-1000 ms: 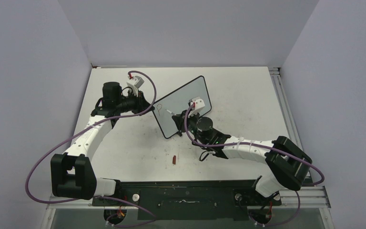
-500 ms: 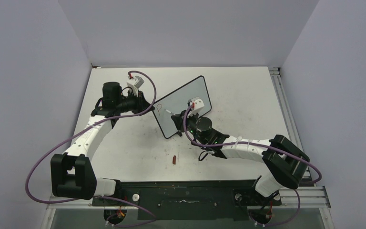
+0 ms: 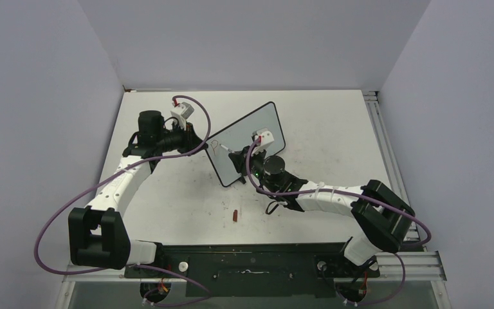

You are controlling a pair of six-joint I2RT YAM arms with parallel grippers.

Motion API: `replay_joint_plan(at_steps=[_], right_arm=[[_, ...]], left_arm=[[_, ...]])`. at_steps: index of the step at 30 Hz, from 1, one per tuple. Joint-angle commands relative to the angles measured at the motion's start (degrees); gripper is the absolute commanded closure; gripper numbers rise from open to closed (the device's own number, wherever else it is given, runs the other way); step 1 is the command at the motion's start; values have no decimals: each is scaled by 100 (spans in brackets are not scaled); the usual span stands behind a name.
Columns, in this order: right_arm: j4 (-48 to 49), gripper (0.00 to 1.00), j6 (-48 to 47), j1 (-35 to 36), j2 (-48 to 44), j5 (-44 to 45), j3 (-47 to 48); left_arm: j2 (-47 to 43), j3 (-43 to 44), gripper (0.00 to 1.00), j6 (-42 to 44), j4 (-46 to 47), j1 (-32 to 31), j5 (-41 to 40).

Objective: Write a sentence on the whiteboard

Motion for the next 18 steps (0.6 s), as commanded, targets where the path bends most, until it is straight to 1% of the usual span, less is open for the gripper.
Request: replay_joint_plan(at_steps=[1, 18], right_arm=[[304, 95, 45, -16, 90, -188, 181], [271, 95, 147, 107, 94, -154, -104]], left_arm=[[-71, 258, 100, 157, -49, -9, 26], [-95, 265, 100, 159, -58, -9, 28]])
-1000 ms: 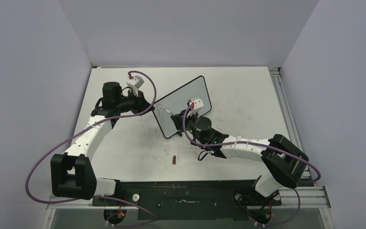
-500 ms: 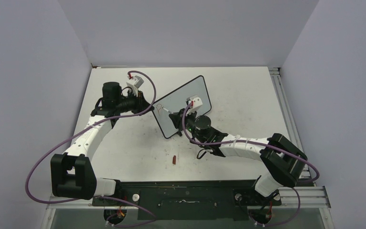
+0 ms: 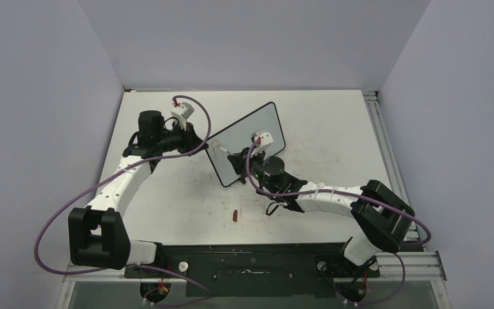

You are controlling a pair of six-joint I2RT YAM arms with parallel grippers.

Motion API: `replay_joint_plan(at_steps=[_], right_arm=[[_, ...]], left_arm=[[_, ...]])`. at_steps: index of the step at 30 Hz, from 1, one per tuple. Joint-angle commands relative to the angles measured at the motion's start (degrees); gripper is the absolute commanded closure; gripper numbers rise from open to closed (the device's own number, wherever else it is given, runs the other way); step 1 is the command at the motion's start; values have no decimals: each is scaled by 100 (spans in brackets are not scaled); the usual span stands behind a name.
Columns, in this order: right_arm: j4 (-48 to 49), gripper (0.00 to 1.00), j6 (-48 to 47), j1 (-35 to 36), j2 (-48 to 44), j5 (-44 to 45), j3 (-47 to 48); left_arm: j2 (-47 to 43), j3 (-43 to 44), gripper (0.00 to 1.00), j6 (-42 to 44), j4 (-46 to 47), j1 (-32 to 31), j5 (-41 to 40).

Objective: Write a sentence on the whiteboard

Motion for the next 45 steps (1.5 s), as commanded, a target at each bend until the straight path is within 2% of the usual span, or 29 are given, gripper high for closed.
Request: replay_joint_plan(at_steps=[1, 28, 45], right_arm=[[265, 95, 64, 51, 89, -45, -100], [-27, 95, 94, 66, 45, 642, -52], [-5, 95, 6, 47, 64, 660, 147]], left_arm=[[-89, 263, 100, 156, -62, -7, 20], [-109, 248, 100, 159, -56, -7, 23], [-113, 249, 100, 167, -61, -7, 30]])
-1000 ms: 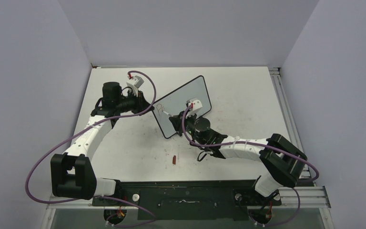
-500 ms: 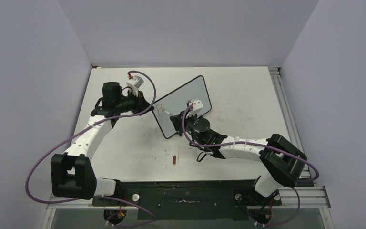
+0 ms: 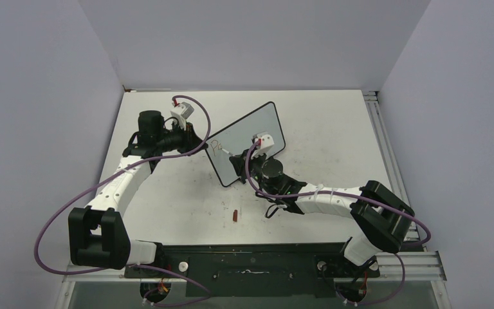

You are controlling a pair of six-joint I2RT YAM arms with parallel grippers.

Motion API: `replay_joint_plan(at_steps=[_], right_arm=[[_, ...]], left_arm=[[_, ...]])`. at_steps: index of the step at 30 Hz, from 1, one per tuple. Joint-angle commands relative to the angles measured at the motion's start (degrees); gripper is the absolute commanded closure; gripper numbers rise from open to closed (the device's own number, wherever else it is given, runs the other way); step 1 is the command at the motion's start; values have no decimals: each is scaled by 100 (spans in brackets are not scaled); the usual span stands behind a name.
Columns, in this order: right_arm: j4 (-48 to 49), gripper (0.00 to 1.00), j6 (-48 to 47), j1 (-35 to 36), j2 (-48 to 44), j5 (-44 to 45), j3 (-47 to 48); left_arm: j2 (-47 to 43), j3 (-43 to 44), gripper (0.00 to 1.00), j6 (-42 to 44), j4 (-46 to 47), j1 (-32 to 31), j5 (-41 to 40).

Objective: Write a sentence on the whiteboard

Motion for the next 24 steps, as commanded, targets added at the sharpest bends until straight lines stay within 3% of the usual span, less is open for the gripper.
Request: replay_joint_plan(at_steps=[1, 24], right_arm=[[67, 95, -127, -27, 62, 256, 252], [76, 95, -253, -43, 62, 197, 445]], left_arm=[[-114, 249, 100, 161, -60, -7, 59], [-89, 262, 100, 166, -60, -7, 68]])
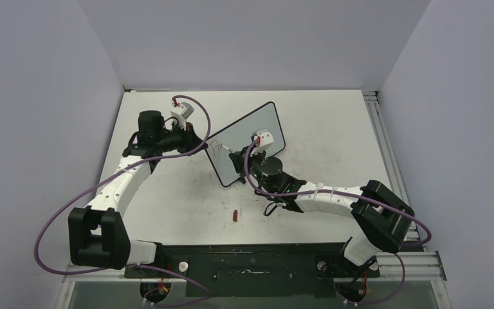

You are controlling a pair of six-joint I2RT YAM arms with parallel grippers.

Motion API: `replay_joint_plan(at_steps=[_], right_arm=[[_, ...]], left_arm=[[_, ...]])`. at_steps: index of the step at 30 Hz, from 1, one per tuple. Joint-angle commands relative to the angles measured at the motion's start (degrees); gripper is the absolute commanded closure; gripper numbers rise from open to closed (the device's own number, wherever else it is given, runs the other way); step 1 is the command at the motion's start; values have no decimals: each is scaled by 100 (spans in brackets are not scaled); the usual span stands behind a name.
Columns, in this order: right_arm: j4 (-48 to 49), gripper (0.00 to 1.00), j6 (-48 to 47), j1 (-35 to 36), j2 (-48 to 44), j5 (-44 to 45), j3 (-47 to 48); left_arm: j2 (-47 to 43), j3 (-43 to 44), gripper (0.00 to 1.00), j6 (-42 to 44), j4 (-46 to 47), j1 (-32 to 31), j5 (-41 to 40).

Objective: Write a sentence on the whiteboard

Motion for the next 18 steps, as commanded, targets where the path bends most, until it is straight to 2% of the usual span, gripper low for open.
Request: replay_joint_plan(at_steps=[1, 12, 18], right_arm=[[146, 95, -109, -43, 67, 95, 307], [123, 95, -101, -15, 57, 57, 296], [70, 95, -95, 4, -372, 164, 57]], left_arm=[[-89, 258, 100, 157, -53, -9, 89], [-101, 271, 100, 152, -57, -9, 88], [-110, 271, 100, 152, -65, -9, 55]])
